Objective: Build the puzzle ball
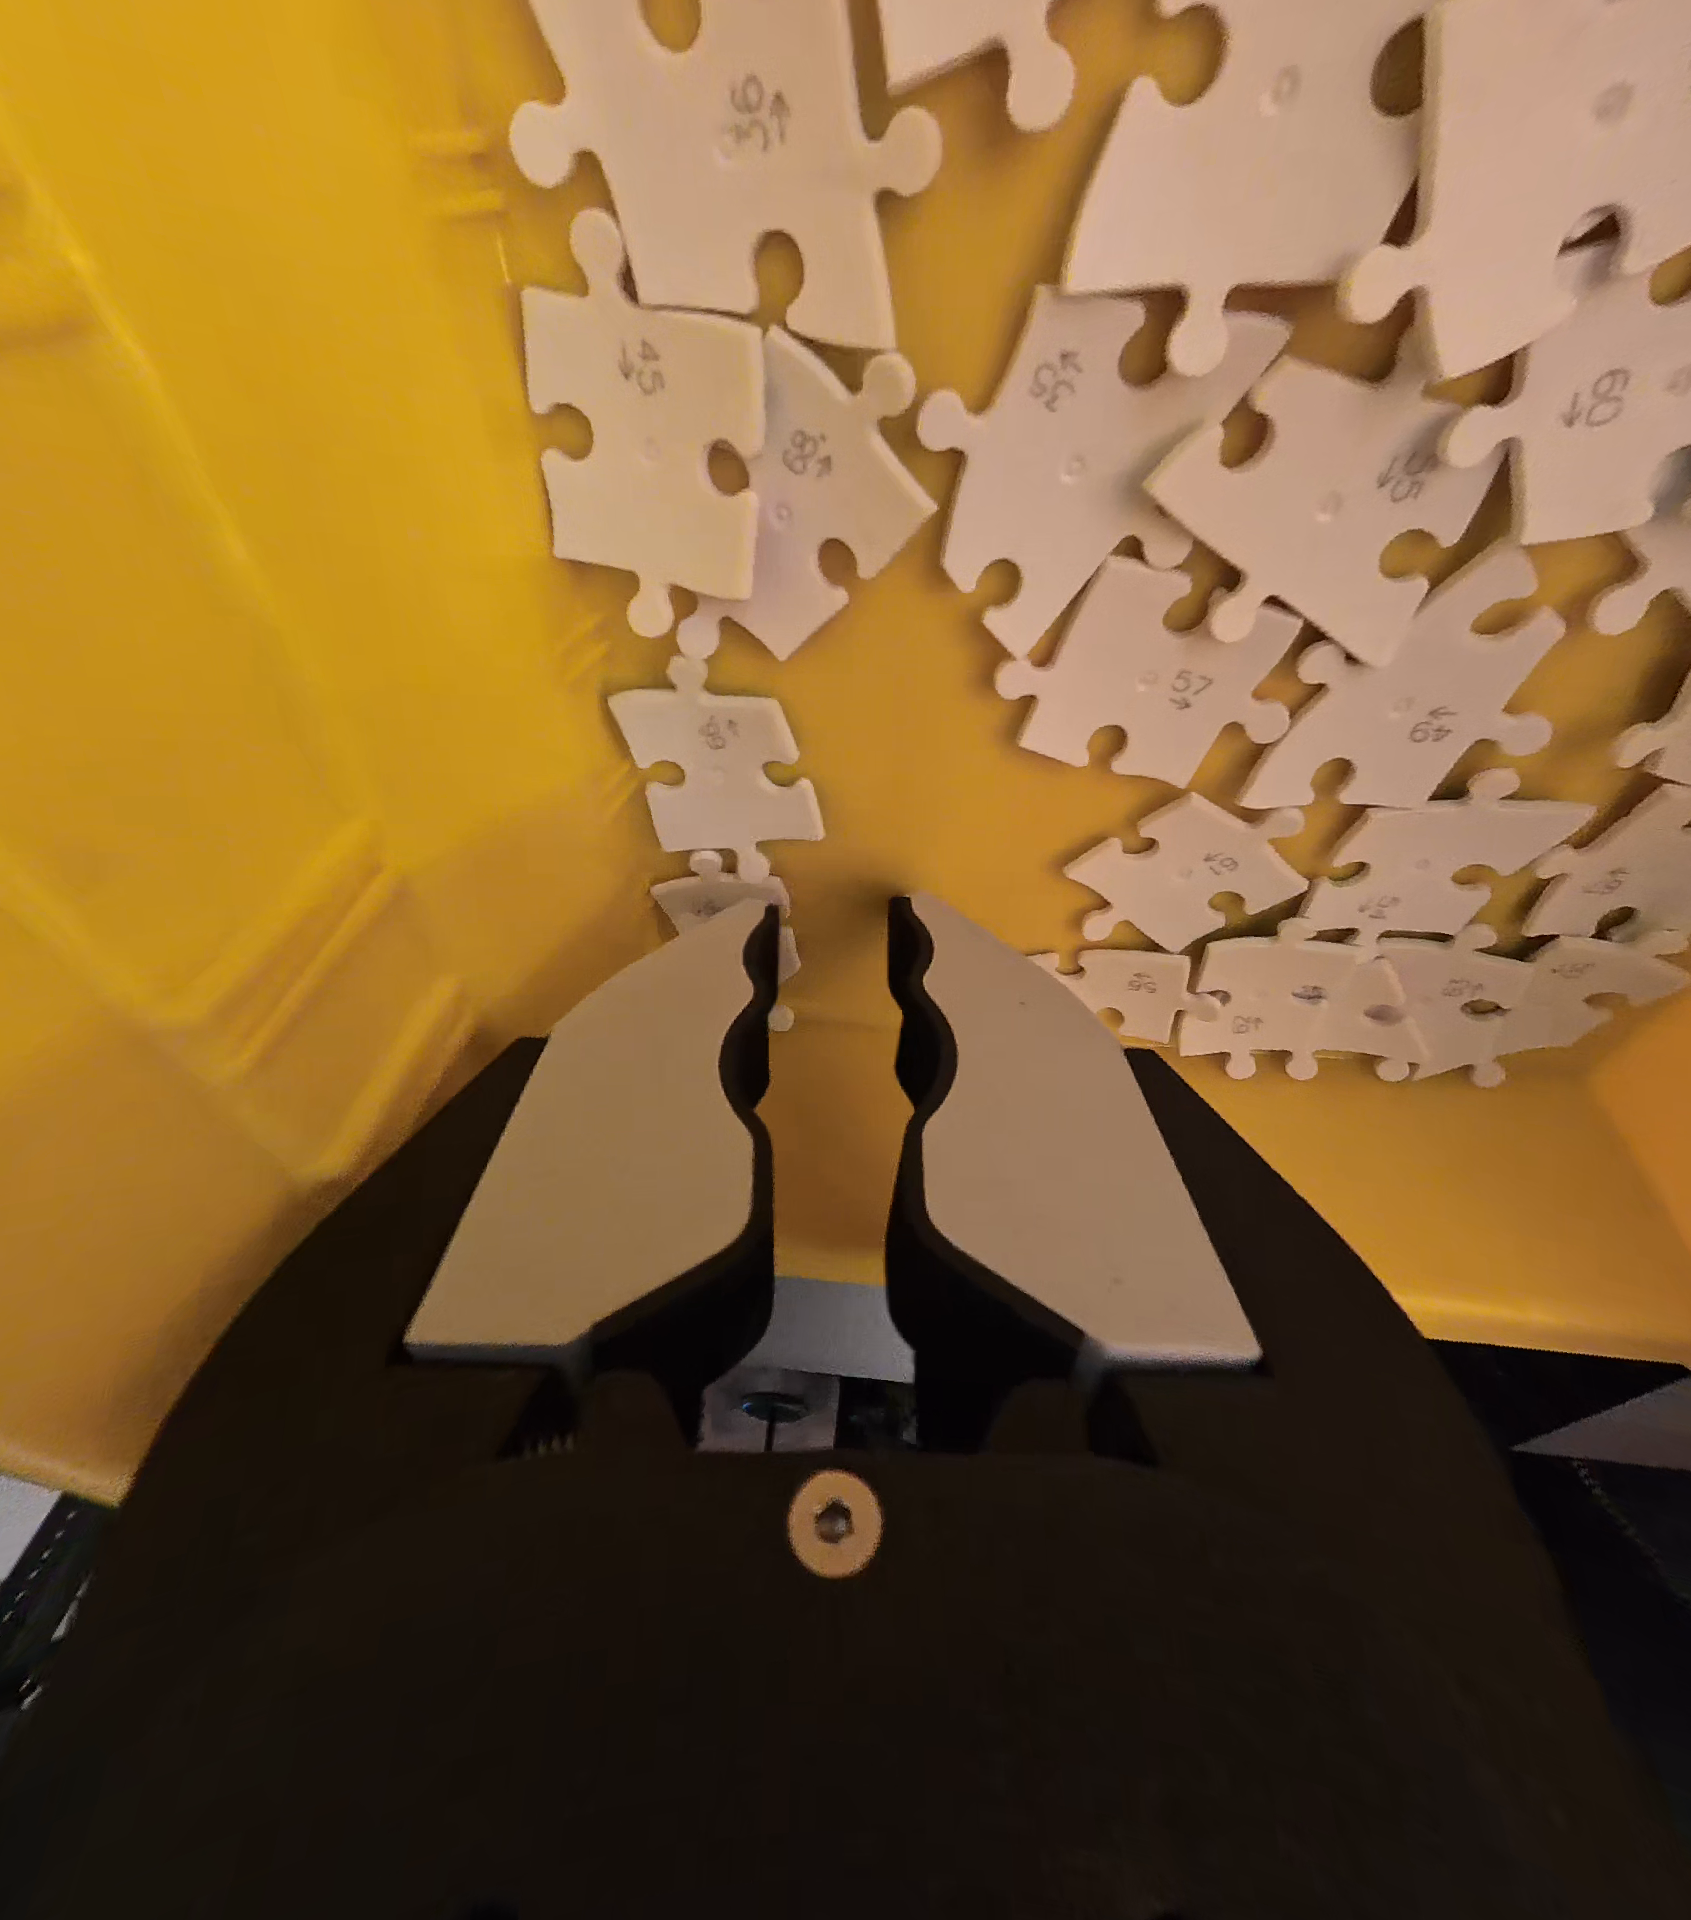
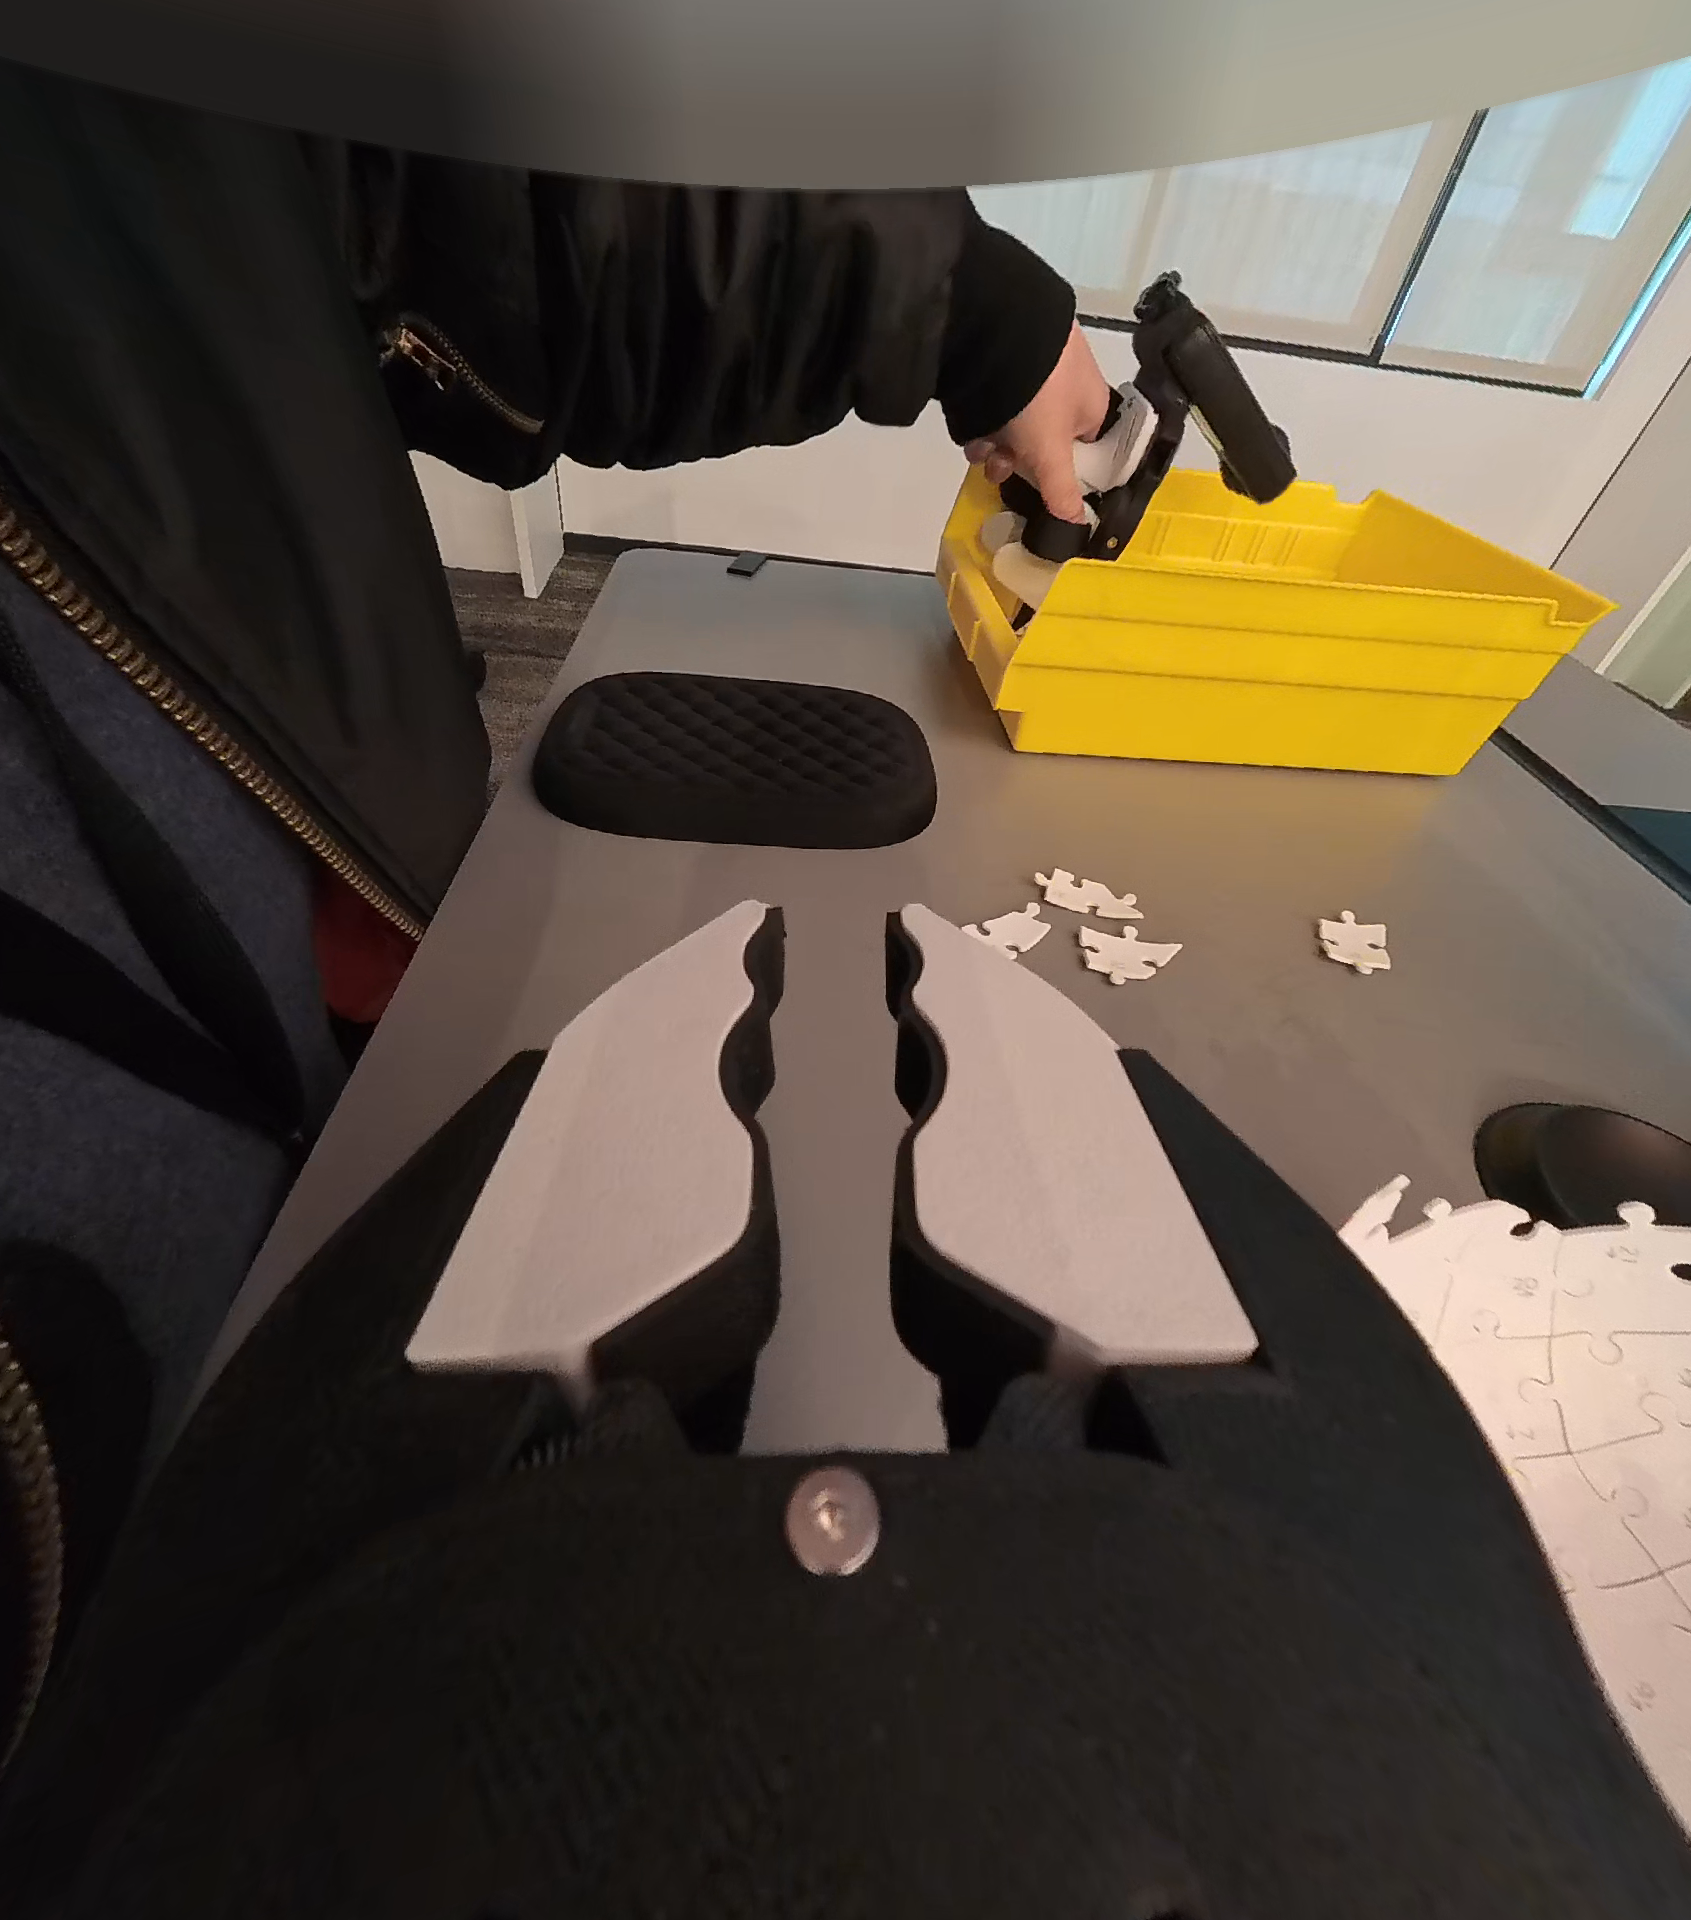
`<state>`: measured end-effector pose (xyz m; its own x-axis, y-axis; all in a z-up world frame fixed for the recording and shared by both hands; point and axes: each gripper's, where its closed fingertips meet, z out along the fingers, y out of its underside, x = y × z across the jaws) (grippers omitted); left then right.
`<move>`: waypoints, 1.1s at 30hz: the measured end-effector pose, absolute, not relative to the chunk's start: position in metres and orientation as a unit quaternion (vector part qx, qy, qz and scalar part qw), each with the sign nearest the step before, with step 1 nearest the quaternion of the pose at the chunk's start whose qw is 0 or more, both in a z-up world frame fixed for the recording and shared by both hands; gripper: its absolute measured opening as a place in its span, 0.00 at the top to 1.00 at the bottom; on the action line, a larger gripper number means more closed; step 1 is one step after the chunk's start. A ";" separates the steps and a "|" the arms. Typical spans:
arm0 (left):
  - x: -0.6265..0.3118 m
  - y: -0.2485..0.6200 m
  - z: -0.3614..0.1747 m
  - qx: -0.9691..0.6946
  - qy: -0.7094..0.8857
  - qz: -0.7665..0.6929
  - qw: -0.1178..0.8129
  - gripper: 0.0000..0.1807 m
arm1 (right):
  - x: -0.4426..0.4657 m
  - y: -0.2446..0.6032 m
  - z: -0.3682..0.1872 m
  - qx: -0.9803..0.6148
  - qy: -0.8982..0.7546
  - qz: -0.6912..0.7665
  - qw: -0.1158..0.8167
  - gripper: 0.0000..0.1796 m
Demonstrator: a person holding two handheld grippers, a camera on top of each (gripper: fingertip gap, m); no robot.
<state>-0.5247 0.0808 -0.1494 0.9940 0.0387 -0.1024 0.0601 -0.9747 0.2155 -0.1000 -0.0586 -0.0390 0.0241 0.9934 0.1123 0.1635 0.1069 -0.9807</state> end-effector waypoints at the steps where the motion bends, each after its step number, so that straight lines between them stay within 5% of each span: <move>1: -0.522 0.081 -0.150 0.993 0.026 -0.036 0.107 0.89 | -0.100 -0.059 -0.039 -0.518 -0.558 0.421 0.493 0.89; 14: -0.514 0.088 -0.143 0.997 0.039 -0.023 0.065 0.63 | -0.101 -0.060 -0.039 -0.518 -0.560 0.421 0.491 0.89; 33: -0.513 0.071 -0.149 0.995 0.013 0.006 0.101 0.80 | -0.102 -0.062 -0.040 -0.516 -0.564 0.420 0.488 0.89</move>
